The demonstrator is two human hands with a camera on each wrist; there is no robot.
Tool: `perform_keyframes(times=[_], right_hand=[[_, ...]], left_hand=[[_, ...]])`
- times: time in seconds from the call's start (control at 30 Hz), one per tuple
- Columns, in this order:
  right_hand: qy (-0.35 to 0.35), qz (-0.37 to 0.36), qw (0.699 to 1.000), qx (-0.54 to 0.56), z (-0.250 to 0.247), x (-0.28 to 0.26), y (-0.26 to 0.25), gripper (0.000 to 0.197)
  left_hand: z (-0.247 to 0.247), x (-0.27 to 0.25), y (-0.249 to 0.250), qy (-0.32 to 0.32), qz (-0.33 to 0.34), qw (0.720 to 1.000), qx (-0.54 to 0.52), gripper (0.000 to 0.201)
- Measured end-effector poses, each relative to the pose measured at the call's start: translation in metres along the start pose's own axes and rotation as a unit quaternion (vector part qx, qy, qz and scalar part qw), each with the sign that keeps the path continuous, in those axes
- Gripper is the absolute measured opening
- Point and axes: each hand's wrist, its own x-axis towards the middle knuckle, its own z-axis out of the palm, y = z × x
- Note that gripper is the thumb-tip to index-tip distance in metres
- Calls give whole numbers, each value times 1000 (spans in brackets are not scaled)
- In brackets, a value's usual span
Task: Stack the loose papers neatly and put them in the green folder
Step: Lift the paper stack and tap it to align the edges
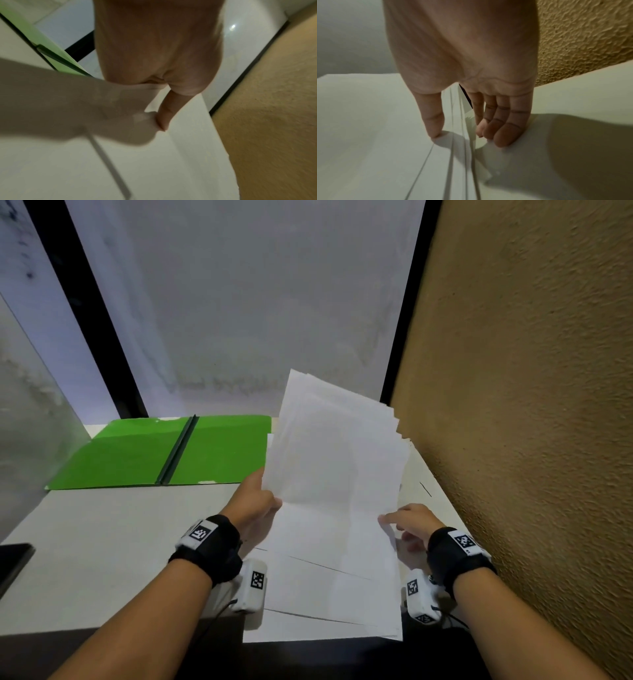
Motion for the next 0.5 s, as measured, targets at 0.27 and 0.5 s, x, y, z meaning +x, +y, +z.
perform_keyframes(times=[0.27,0.5], right_hand=[[-200,-111,944,238,-14,-26,-20,41],[53,-334,910,241,-12,-55,-82,26]], left_hand=[[-25,-7,20,-4,10,999,-40,42],[-14,-2,67,97,189,977,-30,30]])
